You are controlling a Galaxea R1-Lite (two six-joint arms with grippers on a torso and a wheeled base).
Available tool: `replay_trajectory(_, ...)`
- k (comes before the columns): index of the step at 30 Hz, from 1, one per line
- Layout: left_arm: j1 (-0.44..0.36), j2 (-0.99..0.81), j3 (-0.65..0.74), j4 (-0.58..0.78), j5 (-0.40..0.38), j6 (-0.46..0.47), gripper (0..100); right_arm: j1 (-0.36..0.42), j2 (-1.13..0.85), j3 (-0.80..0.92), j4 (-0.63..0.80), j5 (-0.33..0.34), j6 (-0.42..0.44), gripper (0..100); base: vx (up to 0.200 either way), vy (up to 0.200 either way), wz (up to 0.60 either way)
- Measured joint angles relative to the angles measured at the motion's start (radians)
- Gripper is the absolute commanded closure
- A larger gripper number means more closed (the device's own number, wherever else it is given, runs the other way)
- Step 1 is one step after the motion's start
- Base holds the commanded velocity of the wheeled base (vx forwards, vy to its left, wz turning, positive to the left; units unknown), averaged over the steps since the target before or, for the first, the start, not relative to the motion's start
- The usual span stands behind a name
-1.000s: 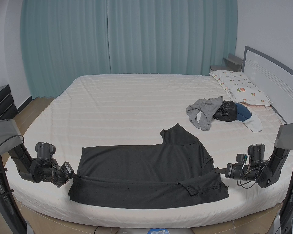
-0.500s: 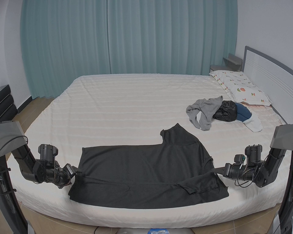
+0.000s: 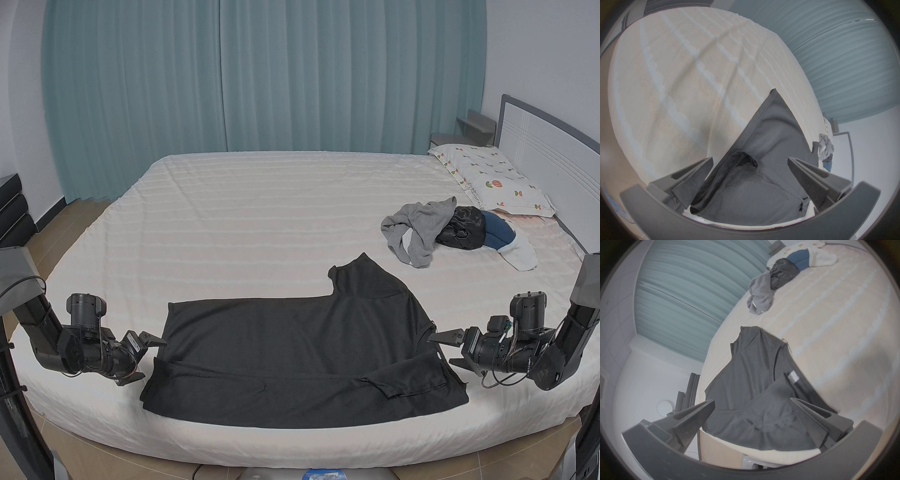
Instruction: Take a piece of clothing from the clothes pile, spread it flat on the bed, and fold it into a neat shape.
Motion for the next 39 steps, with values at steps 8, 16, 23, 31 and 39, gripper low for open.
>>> replay_trajectory(8, 0.042, -0.061, 0.082, -0.063, -0.069, -0.001, 0, 0.125, -0.028, 0.117, -0.021, -0.130, 0.156, 0, 0.000, 0.000, 0.00)
replay_trajectory(16, 0.075, -0.069, 0.147, -0.144, -0.071, -0.004, 0, 0.186, 0.034, 0.181, -0.157, -0.179, 0.212, 0, -0.150, 0.000, 0.00)
replay_trajectory(23, 0.080, -0.063, 0.152, -0.148, -0.070, -0.003, 0, 0.201, 0.108, 0.190, -0.318, -0.189, 0.267, 0, 0.000, 0.000, 0.00)
replay_trajectory(31, 0.080, -0.059, 0.152, -0.149, -0.069, -0.003, 0, 0.215, 0.191, 0.181, -0.432, -0.244, 0.274, 0, 0.000, 0.000, 0.00)
replay_trajectory(39, 0.079, -0.056, 0.152, -0.149, -0.068, -0.002, 0, 0.214, 0.252, 0.174, -0.490, -0.249, 0.275, 0, 0.000, 0.000, 0.00)
